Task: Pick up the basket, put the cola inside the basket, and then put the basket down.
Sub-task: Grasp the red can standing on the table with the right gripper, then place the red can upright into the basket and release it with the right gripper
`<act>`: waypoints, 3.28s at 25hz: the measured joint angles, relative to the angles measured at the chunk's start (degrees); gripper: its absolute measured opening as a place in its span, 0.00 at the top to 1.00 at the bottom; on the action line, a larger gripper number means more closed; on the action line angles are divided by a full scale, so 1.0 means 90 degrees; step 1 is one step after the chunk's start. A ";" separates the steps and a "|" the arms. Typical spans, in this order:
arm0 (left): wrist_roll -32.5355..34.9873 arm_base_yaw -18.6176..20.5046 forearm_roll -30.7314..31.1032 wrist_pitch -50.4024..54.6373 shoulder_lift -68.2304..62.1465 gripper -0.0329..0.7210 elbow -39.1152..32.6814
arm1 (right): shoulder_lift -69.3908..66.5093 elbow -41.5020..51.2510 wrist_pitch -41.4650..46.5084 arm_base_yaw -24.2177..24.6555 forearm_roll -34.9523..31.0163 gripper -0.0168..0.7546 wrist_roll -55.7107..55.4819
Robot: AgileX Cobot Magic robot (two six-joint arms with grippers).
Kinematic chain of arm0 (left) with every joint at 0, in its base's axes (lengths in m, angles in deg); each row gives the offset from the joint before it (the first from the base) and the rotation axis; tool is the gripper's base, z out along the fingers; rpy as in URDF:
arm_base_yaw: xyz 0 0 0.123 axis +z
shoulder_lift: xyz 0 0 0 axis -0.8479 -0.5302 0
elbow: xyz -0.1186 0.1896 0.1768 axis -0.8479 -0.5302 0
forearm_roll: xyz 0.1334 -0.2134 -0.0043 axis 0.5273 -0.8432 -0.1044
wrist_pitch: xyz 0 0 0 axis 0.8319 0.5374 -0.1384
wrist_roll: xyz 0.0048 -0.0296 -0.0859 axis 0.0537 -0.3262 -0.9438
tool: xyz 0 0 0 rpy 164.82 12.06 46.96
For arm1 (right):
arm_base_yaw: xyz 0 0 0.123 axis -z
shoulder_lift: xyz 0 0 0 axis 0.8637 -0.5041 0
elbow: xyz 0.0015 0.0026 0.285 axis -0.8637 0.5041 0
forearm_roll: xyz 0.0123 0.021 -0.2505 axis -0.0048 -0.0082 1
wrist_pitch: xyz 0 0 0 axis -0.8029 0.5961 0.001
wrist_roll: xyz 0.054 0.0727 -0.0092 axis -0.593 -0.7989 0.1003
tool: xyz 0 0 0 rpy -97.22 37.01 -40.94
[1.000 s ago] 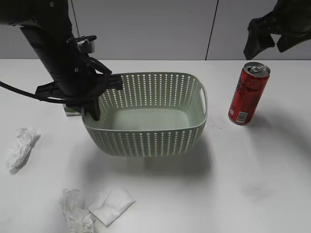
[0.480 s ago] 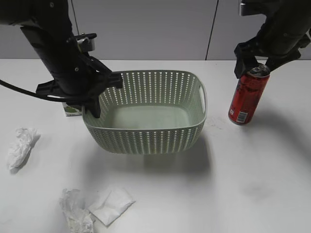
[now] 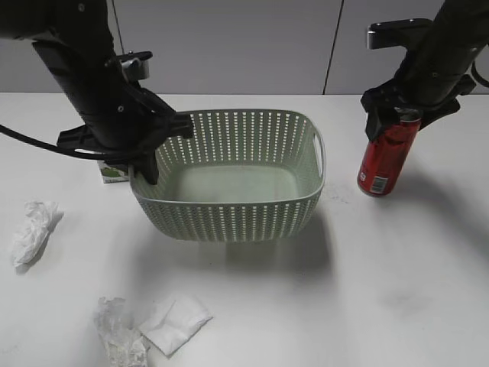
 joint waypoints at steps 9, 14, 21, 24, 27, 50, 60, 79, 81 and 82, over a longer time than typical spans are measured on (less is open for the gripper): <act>0.0000 0.0000 0.0064 -0.0046 0.0000 0.96 0.0000 | 0.0190 0.0000 0.0268 0.0000 0.0000 0.32 -0.0005; 0.0000 0.0000 0.0121 -0.0046 0.0000 0.96 0.0000 | 0.0692 0.0000 0.0360 0.0000 0.0000 0.32 -0.0005; 0.0000 0.0000 0.0134 -0.0046 0.0000 0.96 0.0000 | 0.1801 0.0000 0.0814 0.0000 0.0061 0.32 0.0114; 0.0000 0.0000 0.0135 -0.0016 0.0000 0.96 0.0000 | 0.2226 0.0000 0.1039 0.0000 0.0053 0.32 0.0164; 0.0000 0.0000 0.0140 0.0029 0.0000 0.96 0.0000 | 0.2651 0.0000 0.1291 -0.0012 -0.0056 0.32 0.0310; 0.0006 0.0000 0.0371 0.0047 -0.0023 0.96 0.0000 | 0.2152 -0.0439 0.1049 -0.2703 -0.0553 0.32 0.0879; 0.0443 -0.0007 -0.0254 0.0329 -0.0023 0.96 0.0000 | 0.0663 -0.0453 0.0670 -0.2866 -0.0344 0.32 0.0876; 0.0531 -0.0007 -0.0084 0.0302 -0.0036 0.96 -0.0036 | 0.0552 -0.2028 0.1903 -0.2853 -0.0365 0.15 0.0890; 0.0531 -0.0007 -0.0084 0.0302 -0.0036 0.96 -0.0036 | 0.0552 -0.2476 0.1966 -0.2726 -0.0360 0.15 0.0741; 0.0531 -0.0007 -0.0084 0.0302 -0.0036 0.96 -0.0036 | 0.0552 -0.2666 0.1966 -0.2632 -0.0363 0.15 0.0694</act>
